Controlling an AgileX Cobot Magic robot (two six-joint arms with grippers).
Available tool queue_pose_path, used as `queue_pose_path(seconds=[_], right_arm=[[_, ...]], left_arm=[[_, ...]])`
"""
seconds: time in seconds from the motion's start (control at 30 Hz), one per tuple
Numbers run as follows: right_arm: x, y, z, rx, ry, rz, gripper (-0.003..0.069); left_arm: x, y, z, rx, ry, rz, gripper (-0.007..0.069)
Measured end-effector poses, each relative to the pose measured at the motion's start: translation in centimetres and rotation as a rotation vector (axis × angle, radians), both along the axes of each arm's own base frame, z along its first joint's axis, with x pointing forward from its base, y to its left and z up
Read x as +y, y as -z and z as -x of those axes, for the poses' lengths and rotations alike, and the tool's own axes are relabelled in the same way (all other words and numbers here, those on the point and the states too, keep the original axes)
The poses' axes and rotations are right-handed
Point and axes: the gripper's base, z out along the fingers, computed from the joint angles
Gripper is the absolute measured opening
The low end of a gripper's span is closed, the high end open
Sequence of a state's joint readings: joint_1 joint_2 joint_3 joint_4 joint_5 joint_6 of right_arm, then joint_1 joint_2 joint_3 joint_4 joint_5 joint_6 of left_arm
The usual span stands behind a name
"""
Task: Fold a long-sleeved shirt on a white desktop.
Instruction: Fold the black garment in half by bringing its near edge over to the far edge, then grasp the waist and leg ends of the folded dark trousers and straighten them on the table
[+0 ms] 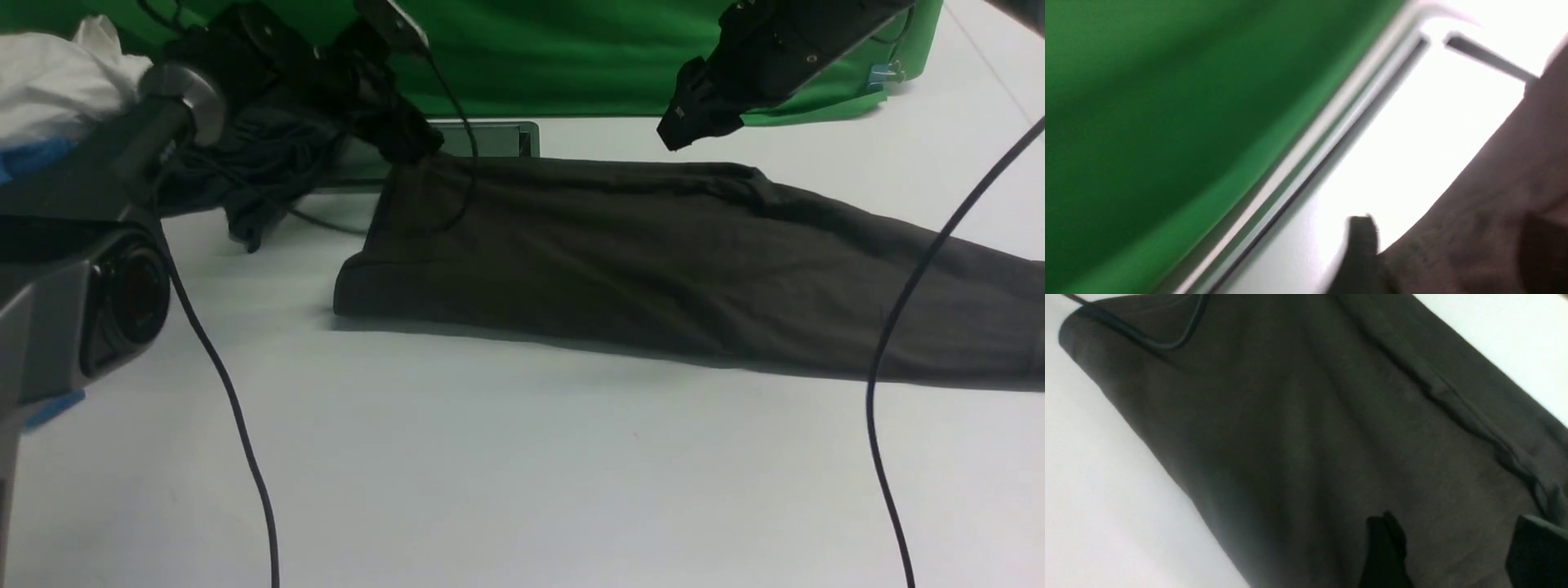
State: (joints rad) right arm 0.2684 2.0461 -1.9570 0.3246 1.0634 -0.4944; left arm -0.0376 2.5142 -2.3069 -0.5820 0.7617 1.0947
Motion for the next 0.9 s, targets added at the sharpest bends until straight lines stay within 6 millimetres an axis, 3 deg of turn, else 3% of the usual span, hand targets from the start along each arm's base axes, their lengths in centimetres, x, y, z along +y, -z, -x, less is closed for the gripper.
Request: queue_pose_path(seconds=[0.03,0.1,0.13,0.17,0.2,0.23,0.27,0.3,0.33,0.37,0.47,0.57,0.63,0.73,0.9], right_arm=[[-0.1,-1.0,0.4,-0.016,0.004,-0.008,0.0386],[-0.3,-2.9,1.4,-0.042,0.005,-0.022,0.0381],[-0.4,-3.1,1.5,-0.046,0.005,-0.023,0.0380],[-0.6,-5.2,2.6,-0.079,0.002,-0.034,0.0375],[-0.6,-5.1,2.6,-0.078,0.002,-0.035,0.0375],[-1.0,-7.6,4.1,-0.128,-0.001,-0.048,0.0372],[-1.0,-7.6,4.1,-0.127,-0.001,-0.048,0.0372],[-1.4,-9.8,5.5,-0.174,-0.001,-0.060,0.0370],[-1.5,-10.4,5.9,-0.186,0.001,-0.063,0.0370],[-2.0,-12.3,7.4,-0.229,0.007,-0.075,0.0370],[-3.2,-16.6,11.0,-0.336,0.030,-0.098,0.0368],[-4.2,-19.3,13.9,-0.404,0.067,-0.116,0.0368],[-4.9,-20.7,16.0,-0.426,0.118,-0.147,0.0368],[-5.4,-20.8,17.3,-0.409,0.158,-0.170,0.0368],[-5.5,-16.4,17.4,-0.263,0.209,-0.149,0.0368]], left_arm=[[0.2,-1.4,0.4,0.029,-0.045,0.045,0.0609],[0.8,-4.5,1.5,0.076,-0.095,0.097,0.0664],[0.9,-4.9,1.6,0.079,-0.098,0.100,0.0666],[2.0,-7.6,2.7,0.102,-0.127,0.127,0.0683],[2.1,-8.3,3.0,0.108,-0.131,0.136,0.0684],[3.7,-11.3,4.4,0.126,-0.171,0.171,0.0691],[3.8,-12.0,4.9,0.131,-0.177,0.181,0.0692],[5.4,-15.1,6.7,0.144,-0.218,0.220,0.0692],[5.8,-15.5,6.9,0.145,-0.228,0.224,0.0692],[7.1,-17.9,8.7,0.151,-0.263,0.246,0.0692],[9.0,-21.8,12.9,0.144,-0.334,0.279,0.0692],[9.6,-23.0,16.0,0.167,-0.373,0.292,0.0693],[9.4,-22.2,18.3,0.244,-0.408,0.315,0.0694],[8.7,-20.8,19.8,0.331,-0.456,0.371,0.0694],[6.7,-13.5,20.9,0.581,-0.643,0.514,0.0694]])
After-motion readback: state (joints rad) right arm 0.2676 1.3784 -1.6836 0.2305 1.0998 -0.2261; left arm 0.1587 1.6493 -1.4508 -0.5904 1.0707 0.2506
